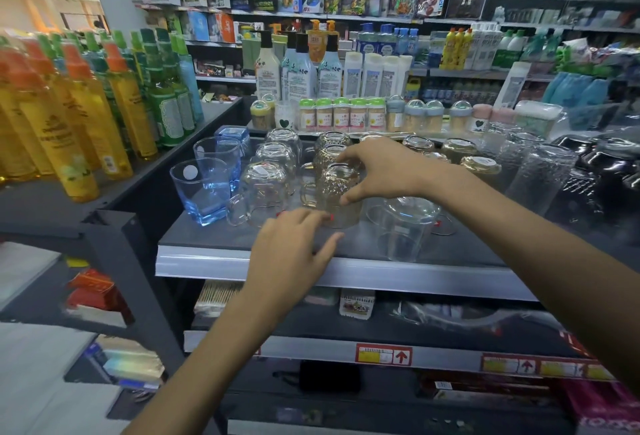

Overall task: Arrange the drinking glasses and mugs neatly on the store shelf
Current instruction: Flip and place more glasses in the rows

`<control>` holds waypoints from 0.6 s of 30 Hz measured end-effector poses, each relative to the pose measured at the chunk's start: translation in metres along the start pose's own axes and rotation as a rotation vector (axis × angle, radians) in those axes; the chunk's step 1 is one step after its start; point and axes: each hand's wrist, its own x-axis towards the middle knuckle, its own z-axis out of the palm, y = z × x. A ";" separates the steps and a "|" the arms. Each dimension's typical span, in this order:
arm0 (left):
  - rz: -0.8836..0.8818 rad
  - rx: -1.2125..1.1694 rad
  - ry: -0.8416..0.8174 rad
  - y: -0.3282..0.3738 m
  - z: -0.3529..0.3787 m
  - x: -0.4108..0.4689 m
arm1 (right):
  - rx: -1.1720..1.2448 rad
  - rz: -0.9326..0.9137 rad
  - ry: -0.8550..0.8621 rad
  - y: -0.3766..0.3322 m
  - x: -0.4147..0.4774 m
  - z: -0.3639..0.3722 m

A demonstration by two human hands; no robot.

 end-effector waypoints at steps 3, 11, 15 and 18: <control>0.009 0.033 -0.029 -0.004 0.014 -0.004 | -0.010 0.024 0.023 -0.001 0.005 0.006; 0.022 0.013 0.052 -0.011 0.023 -0.013 | 0.065 0.042 0.017 0.001 0.006 0.011; 0.007 -0.006 0.048 -0.011 0.022 -0.011 | 0.097 0.034 -0.001 0.002 0.005 0.011; -0.046 -0.114 0.099 -0.009 0.016 -0.007 | 0.073 0.036 0.015 0.003 0.004 0.010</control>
